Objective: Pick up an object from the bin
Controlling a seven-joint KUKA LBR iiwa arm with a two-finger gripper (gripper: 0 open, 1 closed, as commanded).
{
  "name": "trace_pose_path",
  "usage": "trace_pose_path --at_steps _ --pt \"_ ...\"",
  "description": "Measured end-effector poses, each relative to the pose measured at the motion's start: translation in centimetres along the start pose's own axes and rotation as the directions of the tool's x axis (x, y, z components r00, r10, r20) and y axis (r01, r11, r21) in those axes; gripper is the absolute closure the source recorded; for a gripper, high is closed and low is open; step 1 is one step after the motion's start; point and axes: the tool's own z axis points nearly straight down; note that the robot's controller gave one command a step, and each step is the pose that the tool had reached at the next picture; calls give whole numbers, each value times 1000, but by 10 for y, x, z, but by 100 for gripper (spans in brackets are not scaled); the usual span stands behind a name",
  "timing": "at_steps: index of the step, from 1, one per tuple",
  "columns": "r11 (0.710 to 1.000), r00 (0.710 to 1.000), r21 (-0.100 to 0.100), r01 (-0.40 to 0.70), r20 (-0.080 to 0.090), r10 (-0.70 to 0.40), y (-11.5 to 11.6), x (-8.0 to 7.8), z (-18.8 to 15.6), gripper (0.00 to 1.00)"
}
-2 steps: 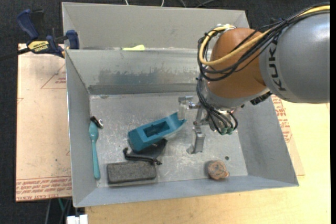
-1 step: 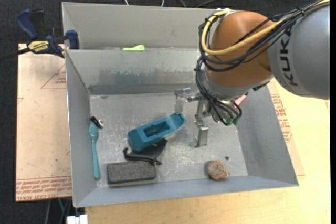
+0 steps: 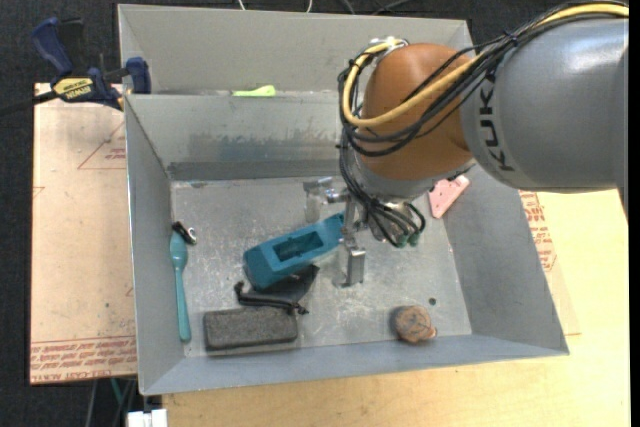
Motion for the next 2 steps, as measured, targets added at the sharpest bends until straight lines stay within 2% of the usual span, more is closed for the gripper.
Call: trace_pose_path --at_steps 1,2 --pt "997 997 2 80 10 -80 28 -13 55 0" --pt "1000 999 0 29 14 -29 17 -20 82 0"
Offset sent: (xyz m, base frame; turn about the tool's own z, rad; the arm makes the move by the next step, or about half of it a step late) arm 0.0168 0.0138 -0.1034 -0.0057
